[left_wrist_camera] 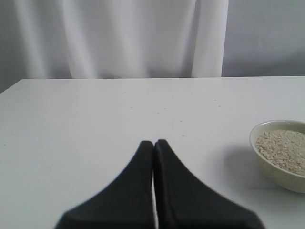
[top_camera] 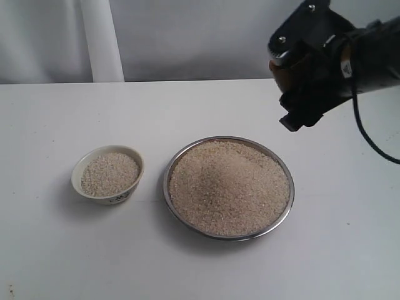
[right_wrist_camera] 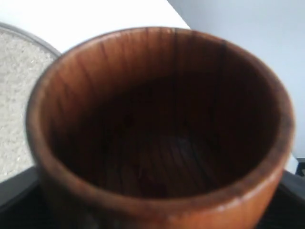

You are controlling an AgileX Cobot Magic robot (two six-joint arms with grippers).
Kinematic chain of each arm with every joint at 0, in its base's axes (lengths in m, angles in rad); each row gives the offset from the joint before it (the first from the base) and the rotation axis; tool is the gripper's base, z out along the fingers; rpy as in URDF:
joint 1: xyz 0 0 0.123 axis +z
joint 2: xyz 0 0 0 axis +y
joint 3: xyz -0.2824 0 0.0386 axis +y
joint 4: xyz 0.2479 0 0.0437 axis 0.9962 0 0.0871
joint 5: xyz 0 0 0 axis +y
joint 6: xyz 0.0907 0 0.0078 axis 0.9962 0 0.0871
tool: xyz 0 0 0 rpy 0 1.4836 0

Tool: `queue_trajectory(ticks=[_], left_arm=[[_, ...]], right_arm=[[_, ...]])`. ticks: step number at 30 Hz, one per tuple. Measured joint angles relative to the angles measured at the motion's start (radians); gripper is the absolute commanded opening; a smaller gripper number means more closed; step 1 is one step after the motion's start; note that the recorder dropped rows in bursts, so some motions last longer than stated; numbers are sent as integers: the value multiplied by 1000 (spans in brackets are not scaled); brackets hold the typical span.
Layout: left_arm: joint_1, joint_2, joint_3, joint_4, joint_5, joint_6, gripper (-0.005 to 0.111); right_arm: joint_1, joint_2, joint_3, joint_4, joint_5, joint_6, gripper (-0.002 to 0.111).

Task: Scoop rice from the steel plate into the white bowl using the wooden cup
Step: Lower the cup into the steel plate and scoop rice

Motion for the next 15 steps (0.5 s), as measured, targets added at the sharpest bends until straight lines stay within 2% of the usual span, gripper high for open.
queue_trajectory(ticks=[6, 15], left_arm=[[0, 0, 0, 0, 0, 0, 0], [0, 0, 0, 0, 0, 0, 0]], right_arm=[[131, 87, -163, -19, 276, -142, 0], [274, 276, -200, -286, 574, -175, 0]])
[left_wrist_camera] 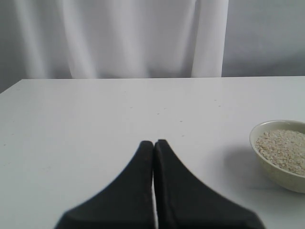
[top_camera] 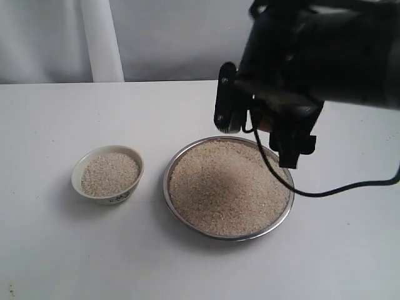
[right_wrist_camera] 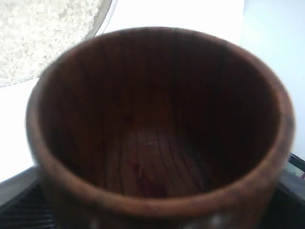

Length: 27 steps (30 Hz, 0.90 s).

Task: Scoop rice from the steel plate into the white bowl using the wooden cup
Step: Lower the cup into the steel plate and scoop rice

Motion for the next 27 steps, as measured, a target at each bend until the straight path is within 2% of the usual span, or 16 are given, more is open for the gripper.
queue_trajectory(ticks=[13, 27], left_arm=[[0, 0, 0, 0, 0, 0, 0], [0, 0, 0, 0, 0, 0, 0]], right_arm=[[41, 232, 0, -94, 37, -18, 0], [41, 348, -2, -122, 12, -20, 0]])
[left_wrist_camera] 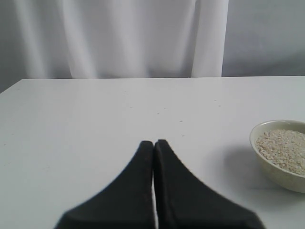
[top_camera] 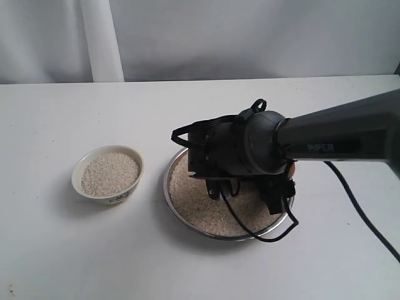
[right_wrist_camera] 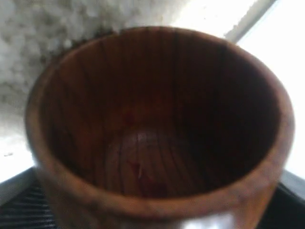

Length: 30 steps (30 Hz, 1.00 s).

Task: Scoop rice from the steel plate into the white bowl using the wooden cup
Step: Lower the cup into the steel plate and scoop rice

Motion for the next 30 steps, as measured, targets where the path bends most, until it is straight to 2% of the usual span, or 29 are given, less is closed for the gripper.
queue_trajectory(ticks=[30], left_arm=[[0, 0, 0, 0, 0, 0, 0]], right_arm=[[-4, 7, -11, 210, -284, 15, 0]])
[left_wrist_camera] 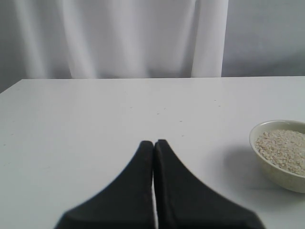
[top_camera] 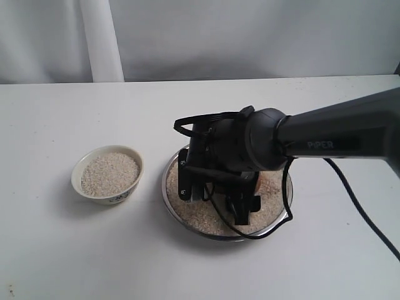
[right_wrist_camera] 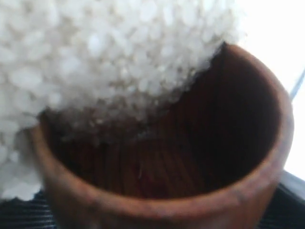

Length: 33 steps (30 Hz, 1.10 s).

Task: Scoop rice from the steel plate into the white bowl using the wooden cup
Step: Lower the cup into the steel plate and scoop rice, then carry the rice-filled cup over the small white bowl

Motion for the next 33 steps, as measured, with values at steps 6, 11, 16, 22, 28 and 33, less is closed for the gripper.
queue_trajectory(ticks=[6, 11, 16, 22, 28, 33], left_arm=[[0, 0, 0, 0, 0, 0, 0], [0, 0, 0, 0, 0, 0, 0], [0, 0, 0, 0, 0, 0, 0], [0, 0, 0, 0, 0, 0, 0], [0, 0, 0, 0, 0, 0, 0], [0, 0, 0, 0, 0, 0, 0]], right_arm=[[-9, -2, 0, 40, -42, 0, 0], [-39, -6, -2, 102, -70, 28, 0], [-69, -33, 29, 167, -178, 50, 0], [-168, -115, 244, 219, -605, 152, 0], [-239, -153, 395, 310, -885, 174, 0], [-244, -201, 445, 332, -922, 176, 0]])
